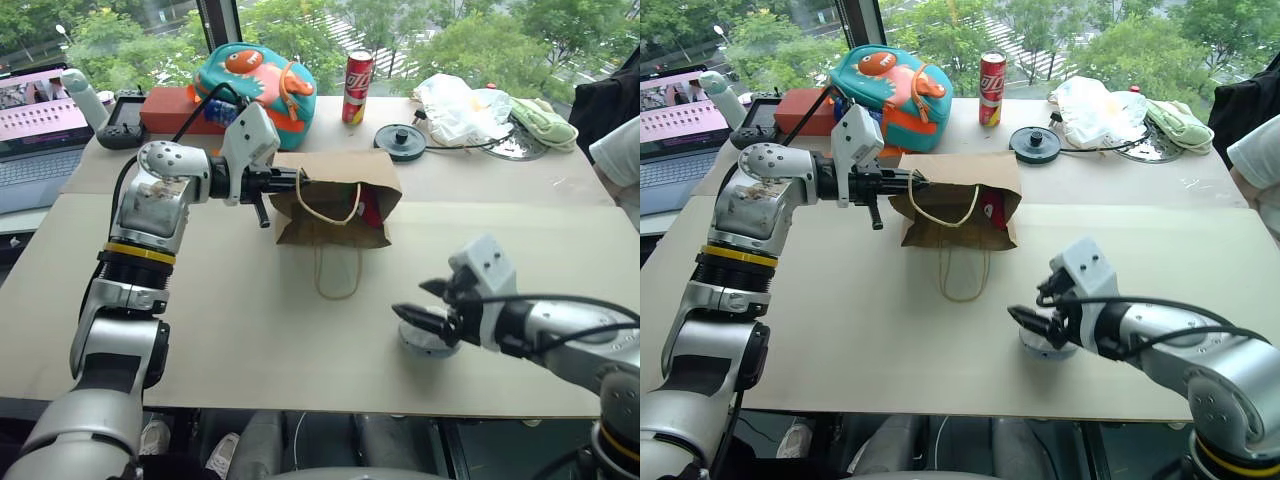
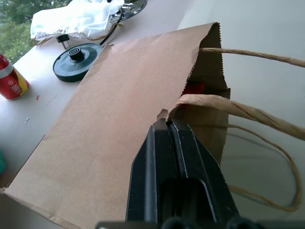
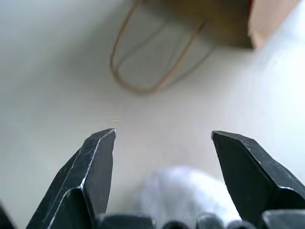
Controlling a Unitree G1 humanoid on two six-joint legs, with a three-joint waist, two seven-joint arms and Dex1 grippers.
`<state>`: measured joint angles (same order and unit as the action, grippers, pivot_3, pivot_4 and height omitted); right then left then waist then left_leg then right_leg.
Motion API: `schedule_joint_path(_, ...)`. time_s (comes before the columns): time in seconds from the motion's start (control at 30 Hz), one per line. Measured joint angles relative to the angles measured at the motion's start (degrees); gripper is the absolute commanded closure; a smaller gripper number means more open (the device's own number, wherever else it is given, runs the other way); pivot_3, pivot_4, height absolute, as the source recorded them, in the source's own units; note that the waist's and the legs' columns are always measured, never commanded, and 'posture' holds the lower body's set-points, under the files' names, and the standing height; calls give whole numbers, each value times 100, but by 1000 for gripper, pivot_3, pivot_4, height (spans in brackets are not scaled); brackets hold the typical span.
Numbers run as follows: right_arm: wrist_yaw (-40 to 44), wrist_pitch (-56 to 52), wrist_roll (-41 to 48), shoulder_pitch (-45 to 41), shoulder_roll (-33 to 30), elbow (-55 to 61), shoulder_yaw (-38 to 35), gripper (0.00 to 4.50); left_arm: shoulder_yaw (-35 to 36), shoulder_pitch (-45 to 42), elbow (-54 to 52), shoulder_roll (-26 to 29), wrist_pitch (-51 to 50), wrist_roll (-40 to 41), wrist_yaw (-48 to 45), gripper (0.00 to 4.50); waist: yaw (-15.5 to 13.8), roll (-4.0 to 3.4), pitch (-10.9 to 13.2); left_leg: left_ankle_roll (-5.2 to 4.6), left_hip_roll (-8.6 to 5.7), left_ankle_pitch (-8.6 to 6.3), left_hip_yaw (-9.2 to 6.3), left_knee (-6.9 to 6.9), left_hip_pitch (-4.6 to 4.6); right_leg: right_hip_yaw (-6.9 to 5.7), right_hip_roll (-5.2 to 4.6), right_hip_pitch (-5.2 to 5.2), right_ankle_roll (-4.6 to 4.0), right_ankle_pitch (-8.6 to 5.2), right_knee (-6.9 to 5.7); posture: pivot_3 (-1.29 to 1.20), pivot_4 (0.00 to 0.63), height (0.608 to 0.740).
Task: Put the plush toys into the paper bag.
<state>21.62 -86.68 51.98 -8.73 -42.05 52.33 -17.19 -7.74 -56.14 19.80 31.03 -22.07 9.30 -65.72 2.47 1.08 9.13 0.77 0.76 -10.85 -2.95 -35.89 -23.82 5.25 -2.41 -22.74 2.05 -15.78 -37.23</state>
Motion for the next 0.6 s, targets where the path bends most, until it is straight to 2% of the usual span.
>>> schedule_joint_path(0.2,73,370,-425,562,-813,70,379,900,0,0,-4,-4,4,1,-1,4500,-6,1,0,0,-2,0,-1,-4,16,0,-1,33,28,-16,16,0,150,739)
schedule_joint_path(0.3,64,660,-699,729,-960,13,587,900,0,1,-4,-4,4,1,-1,4500,-11,1,0,0,-2,0,-3,-4,17,-1,-1,36,29,-17,17,0,150,739)
schedule_joint_path(0.37,37,862,-865,766,-955,-57,742,1406,0,1,-4,-4,4,1,0,4500,-8,1,0,0,-2,0,-2,-4,18,0,-1,36,29,-17,17,0,150,739)
schedule_joint_path(0.4,26,933,-916,774,-944,-93,783,1515,0,1,-4,-4,4,1,0,4500,-8,1,0,0,-2,0,-2,-5,18,0,-1,37,28,-17,17,0,150,739)
schedule_joint_path(0.53,-41,1216,-1265,792,-950,-188,1041,2858,0,24,-5,-4,4,1,0,4500,-12,1,0,0,-2,0,-3,-5,21,0,-1,39,29,-17,17,0,150,739)
schedule_joint_path(0.6,-38,1301,-1352,796,-960,-201,1116,3388,0,29,-5,-4,4,2,0,4500,-12,1,1,0,-2,0,-3,-5,21,-1,-1,40,28,-17,17,0,150,739)
